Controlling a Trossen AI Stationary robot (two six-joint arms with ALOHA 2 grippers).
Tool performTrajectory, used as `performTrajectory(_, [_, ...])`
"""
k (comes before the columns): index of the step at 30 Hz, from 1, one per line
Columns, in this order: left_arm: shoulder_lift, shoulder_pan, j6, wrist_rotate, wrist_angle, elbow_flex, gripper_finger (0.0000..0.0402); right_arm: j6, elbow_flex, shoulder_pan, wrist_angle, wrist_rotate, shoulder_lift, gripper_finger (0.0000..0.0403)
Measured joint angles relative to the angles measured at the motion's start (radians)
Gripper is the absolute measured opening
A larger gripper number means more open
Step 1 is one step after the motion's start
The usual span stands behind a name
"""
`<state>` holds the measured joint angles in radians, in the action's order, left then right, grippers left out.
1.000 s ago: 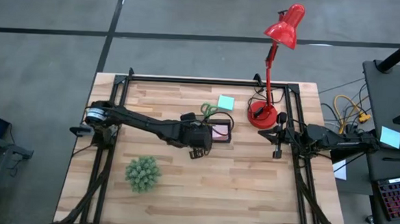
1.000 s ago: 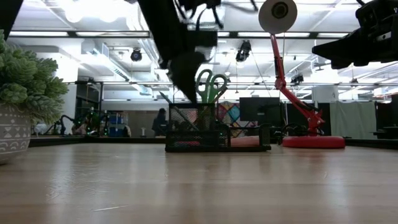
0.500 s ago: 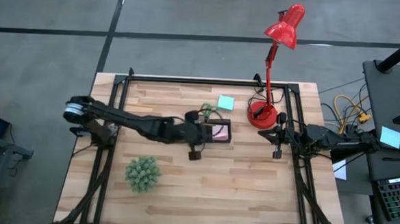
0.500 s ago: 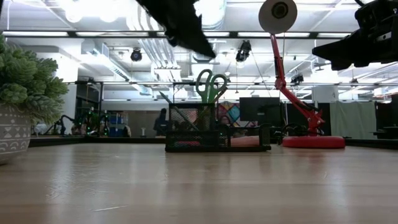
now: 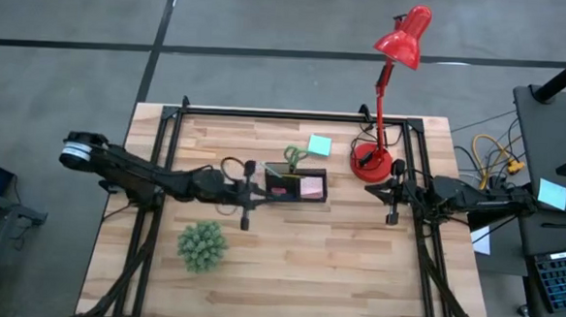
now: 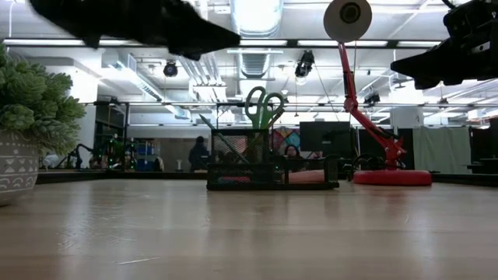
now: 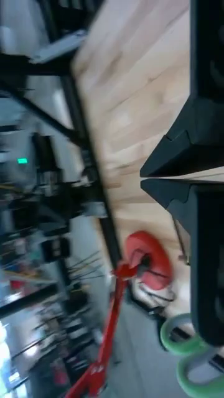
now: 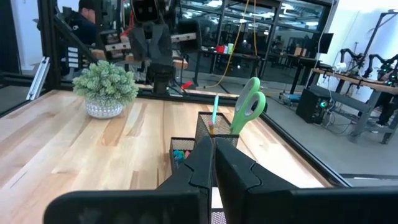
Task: Pick and place office supplies into organizer
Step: Put the blue sticky notes into the black desk organizer
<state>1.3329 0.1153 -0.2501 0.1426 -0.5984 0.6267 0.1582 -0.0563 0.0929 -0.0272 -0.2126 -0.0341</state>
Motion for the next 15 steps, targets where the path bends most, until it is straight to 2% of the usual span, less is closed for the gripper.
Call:
performTrajectory(3, [-0.01, -0.012, -0.02, -0.034, -0.208, -0.111, 0.0001, -0.001, 0.0, 0.0, 0.001, 0.0, 0.0, 0.0009])
performTrajectory(5, [-0.013, -0.023, -0.025, -0.039, -0.288, -0.159, 0.0001, -0.001, 0.0, 0.0, 0.001, -0.001, 0.0, 0.0009])
performTrajectory(15, [-0.085, -0.145, -0.043, -0.09, -0.305, -0.251, 0.0001, -0.023, 0.0, 0.0, 0.001, -0.001, 0.0, 0.0008])
